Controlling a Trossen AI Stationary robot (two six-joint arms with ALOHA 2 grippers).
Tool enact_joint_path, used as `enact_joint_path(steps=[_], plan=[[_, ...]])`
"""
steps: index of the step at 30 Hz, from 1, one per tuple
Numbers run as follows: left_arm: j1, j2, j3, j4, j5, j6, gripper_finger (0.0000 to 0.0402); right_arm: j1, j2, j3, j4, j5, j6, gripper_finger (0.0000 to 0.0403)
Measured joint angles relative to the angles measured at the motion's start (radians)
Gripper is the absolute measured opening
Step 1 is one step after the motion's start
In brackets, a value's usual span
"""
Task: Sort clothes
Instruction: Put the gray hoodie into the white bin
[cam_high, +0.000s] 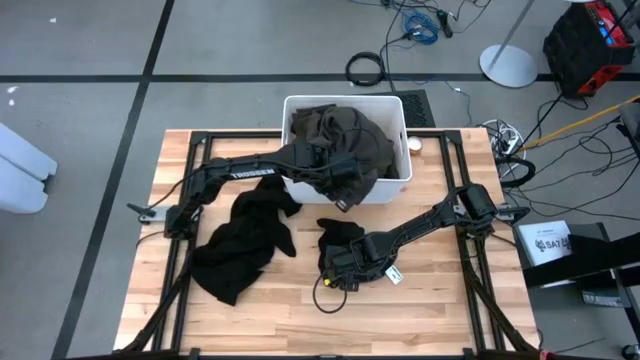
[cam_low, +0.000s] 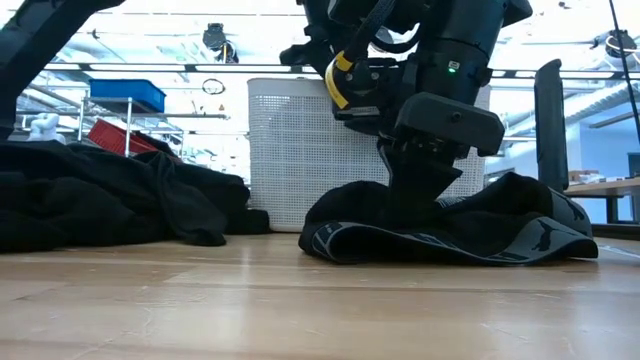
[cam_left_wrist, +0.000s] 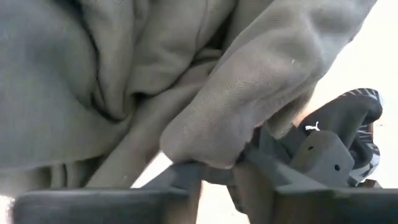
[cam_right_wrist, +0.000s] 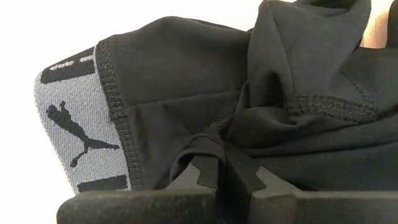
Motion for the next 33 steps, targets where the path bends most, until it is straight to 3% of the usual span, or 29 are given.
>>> enact_joint_path(steps=[2,4,14,18,26,33], plan=[[0.000,-0.001,0.000,0.020,0.006,0.036,0.0042,0.000,0.000,0.000,0.000,0.000,0.000,0.0000],[0.000,-0.002,0.000,0.037,0.008,0.049,0.0015,0.000,0.000,0.000,0.002,0.000,0.000,0.0000],[0.001,-0.077,0.041,0.171,0.044,0.077,0.0007,0.000,0.000,-0.002,0.006,0.002,-0.004,0.0000],[0.028,-0.138,0.078,0.277,-0.057,0.147,0.0007,0.000,0.000,-0.002,0.010,0.002,-0.004,0.0000],[0.221,-0.124,0.074,0.383,-0.016,0.219,0.0007,-0.006,0.000,-0.002,0.016,0.002,-0.008,0.0000],[0.361,-0.021,0.074,0.261,-0.017,0.288,0.0006,-0.009,0.000,-0.002,0.015,0.001,-0.013,0.0000]])
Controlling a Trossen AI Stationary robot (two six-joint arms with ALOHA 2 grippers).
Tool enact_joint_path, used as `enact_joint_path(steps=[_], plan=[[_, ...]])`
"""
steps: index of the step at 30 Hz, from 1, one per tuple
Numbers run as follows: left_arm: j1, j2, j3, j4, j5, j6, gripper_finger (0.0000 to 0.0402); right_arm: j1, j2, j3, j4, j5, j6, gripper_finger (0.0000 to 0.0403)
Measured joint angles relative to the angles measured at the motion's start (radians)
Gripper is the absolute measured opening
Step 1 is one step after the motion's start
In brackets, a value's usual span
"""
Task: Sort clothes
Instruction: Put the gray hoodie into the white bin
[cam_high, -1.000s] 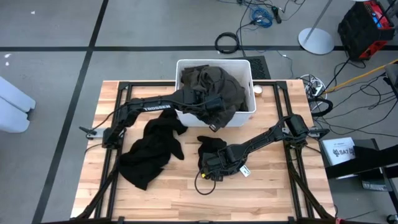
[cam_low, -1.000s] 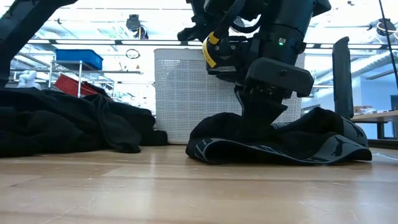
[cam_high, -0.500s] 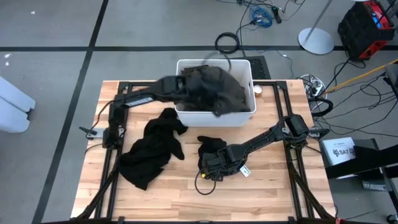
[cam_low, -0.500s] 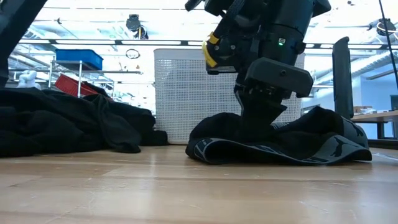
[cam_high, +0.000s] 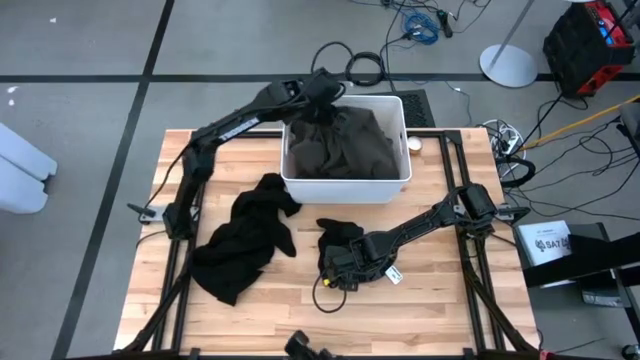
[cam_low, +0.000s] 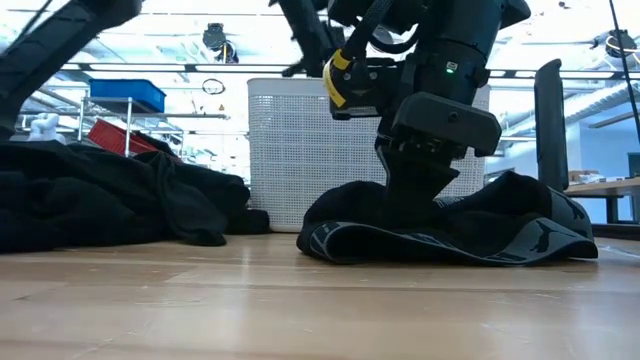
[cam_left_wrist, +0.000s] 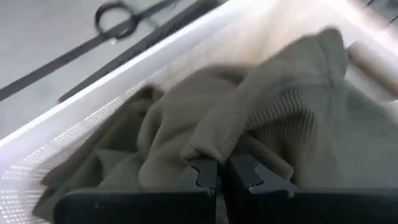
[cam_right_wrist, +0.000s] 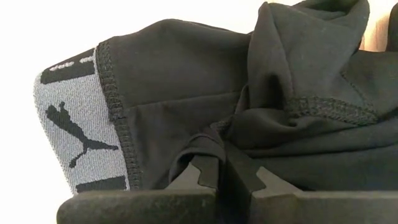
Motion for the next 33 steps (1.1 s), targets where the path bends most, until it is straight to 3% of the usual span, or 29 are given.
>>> enact_joint_path(steps=[18,25,33], plan=[[-0.045,0.302,0.006,-0.081,-0.025,0.126,0.0009,0.000,0.000,0.000,-0.001,0.000,-0.021,0.0000],[-0.046,0.331,0.006,-0.119,0.011,0.143,0.0010,0.000,0.000,0.000,-0.001,0.000,-0.021,0.0000],[-0.051,0.253,-0.001,-0.164,-0.111,0.097,0.0051,0.000,0.000,0.000,-0.002,0.000,-0.021,0.0000]])
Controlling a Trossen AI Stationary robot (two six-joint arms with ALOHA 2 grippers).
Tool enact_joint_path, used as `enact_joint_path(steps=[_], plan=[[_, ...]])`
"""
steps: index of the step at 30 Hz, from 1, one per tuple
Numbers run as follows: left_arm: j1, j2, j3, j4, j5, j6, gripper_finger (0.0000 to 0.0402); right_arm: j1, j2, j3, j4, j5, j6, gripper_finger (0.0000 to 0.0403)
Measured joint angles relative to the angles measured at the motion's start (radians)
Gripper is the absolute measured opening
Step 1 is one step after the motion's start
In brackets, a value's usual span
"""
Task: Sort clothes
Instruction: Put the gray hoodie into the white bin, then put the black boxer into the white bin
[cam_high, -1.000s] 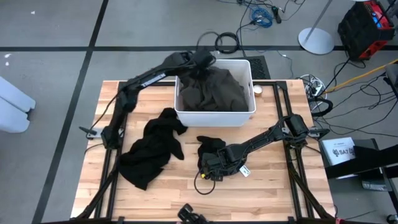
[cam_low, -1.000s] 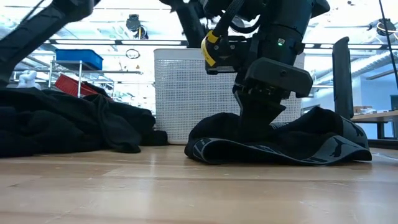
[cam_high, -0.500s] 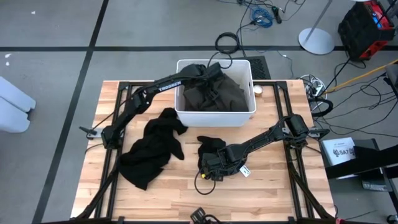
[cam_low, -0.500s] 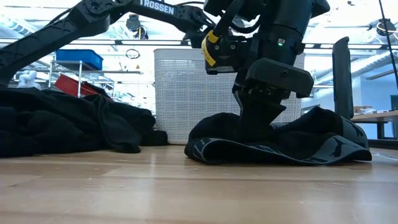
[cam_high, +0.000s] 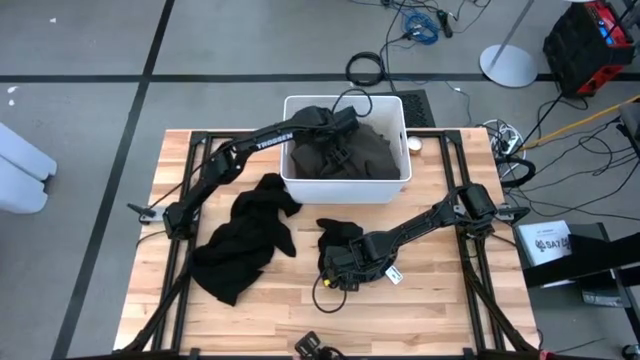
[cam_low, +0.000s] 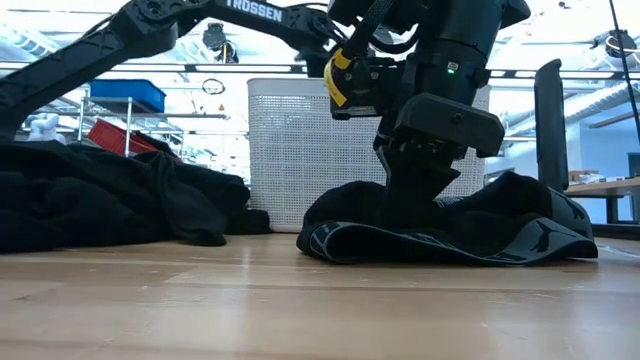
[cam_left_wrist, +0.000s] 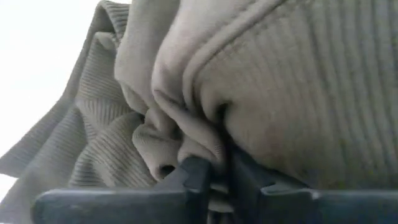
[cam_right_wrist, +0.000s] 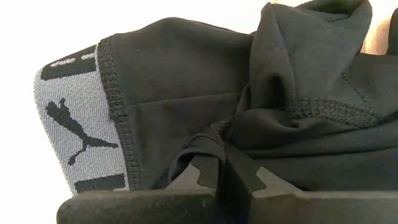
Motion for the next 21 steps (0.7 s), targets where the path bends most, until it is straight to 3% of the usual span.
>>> enact_joint_path(steps=[9,21], plan=[[0.001,-0.168,-0.001,-0.022,0.000,-0.005,0.0109,0.000,0.000,0.000,0.000,0.000,0.000,0.0000],[-0.023,-0.452,0.003,-0.018,0.063,-0.008,0.0114,0.000,0.000,0.000,0.000,0.000,0.007,0.0000]])
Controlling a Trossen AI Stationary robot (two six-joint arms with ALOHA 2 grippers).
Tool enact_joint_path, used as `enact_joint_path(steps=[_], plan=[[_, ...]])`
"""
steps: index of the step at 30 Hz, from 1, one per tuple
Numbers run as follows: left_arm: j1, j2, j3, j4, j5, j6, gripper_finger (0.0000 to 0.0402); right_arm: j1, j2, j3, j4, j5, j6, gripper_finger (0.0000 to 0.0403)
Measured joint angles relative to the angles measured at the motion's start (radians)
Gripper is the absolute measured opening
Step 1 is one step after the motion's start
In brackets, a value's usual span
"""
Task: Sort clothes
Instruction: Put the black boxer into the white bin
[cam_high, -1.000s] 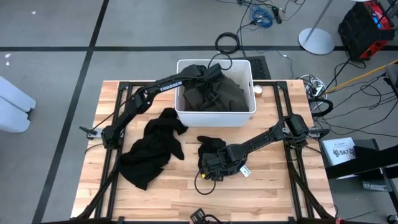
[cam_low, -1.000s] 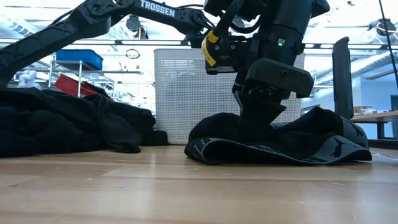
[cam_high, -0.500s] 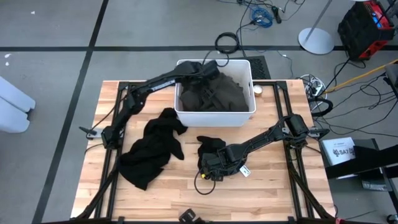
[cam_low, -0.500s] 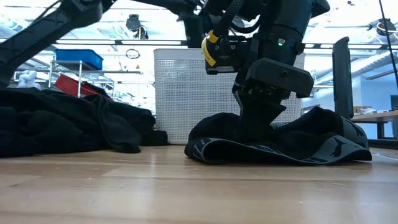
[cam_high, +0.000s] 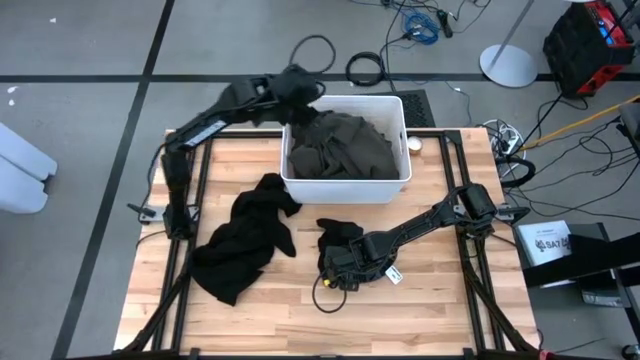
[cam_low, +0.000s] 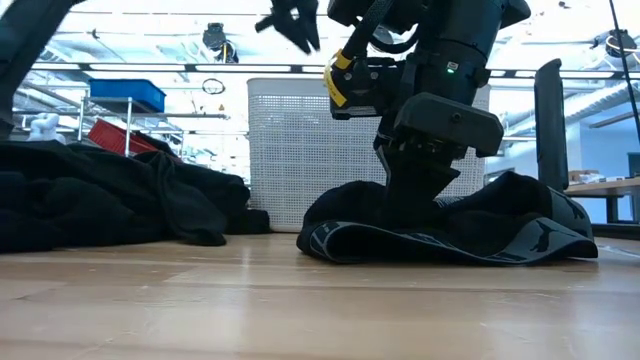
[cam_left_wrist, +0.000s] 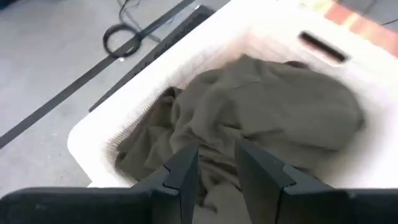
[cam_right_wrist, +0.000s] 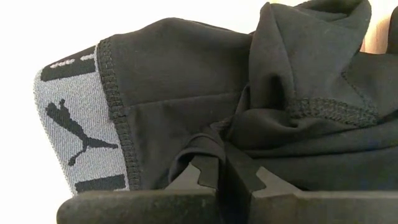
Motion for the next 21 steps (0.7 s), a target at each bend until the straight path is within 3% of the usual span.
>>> enact_joint_path(steps=[7,12,17,21], plan=[[-0.139,-0.104,0.000,-0.122,-0.025,0.000,0.0114,0.011,0.000,0.000,0.000,0.003,0.003,0.0001],[-0.325,-0.140,-0.026,-0.184,-0.172,-0.046,0.0114,0.036,-0.006,0.000,-0.002,0.033,0.000,0.0022],[-0.512,-0.168,-0.124,-0.212,-0.266,-0.123,0.0114,0.053,-0.018,0.000,-0.009,0.024,0.018,0.0048],[-0.650,-0.210,-0.275,-0.208,-0.334,-0.216,0.0114,0.072,-0.064,0.000,-0.013,-0.005,0.017,0.0073]])
